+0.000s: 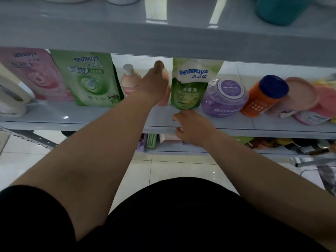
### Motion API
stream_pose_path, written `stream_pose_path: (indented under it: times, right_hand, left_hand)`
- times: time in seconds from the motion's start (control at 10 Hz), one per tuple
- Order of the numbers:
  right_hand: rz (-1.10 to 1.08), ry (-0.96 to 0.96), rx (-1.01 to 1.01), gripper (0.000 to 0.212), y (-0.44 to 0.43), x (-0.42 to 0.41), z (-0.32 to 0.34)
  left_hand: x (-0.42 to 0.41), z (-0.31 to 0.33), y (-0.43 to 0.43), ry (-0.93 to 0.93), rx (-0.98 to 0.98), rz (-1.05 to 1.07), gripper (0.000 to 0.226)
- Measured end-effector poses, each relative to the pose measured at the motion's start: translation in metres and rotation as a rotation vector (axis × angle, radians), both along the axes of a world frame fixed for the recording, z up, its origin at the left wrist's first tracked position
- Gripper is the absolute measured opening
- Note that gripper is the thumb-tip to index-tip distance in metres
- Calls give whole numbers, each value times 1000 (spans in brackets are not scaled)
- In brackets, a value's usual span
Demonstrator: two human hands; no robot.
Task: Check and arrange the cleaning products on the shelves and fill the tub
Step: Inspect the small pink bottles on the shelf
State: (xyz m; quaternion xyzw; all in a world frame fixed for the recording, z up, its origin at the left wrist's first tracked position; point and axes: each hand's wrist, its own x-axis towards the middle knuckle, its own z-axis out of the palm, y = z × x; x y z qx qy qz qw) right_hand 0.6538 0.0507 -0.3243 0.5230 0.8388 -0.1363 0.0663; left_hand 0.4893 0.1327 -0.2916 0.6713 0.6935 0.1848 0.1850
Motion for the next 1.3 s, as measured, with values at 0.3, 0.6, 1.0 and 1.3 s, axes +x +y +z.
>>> stream_pose_path:
  times: [0.3,0.6,1.0,1.3]
  right_hand:
    - [-204,239,-76,66,0,-17,1]
    - [-442,1109,-579,56,-65,-56,5]
    - [-719,1431,-547,42,-113,-116,20]
    - [-657,1308,-320,31,-135,-124,33]
  left_hand:
    - [-26,25,-72,-264,38,45,28]
    - [-80,40,-136,-835,-66,137,18]
    - [-124,20,-187,-958,-338,61,39]
    - [-133,21,-207,-1593,-837,329,38]
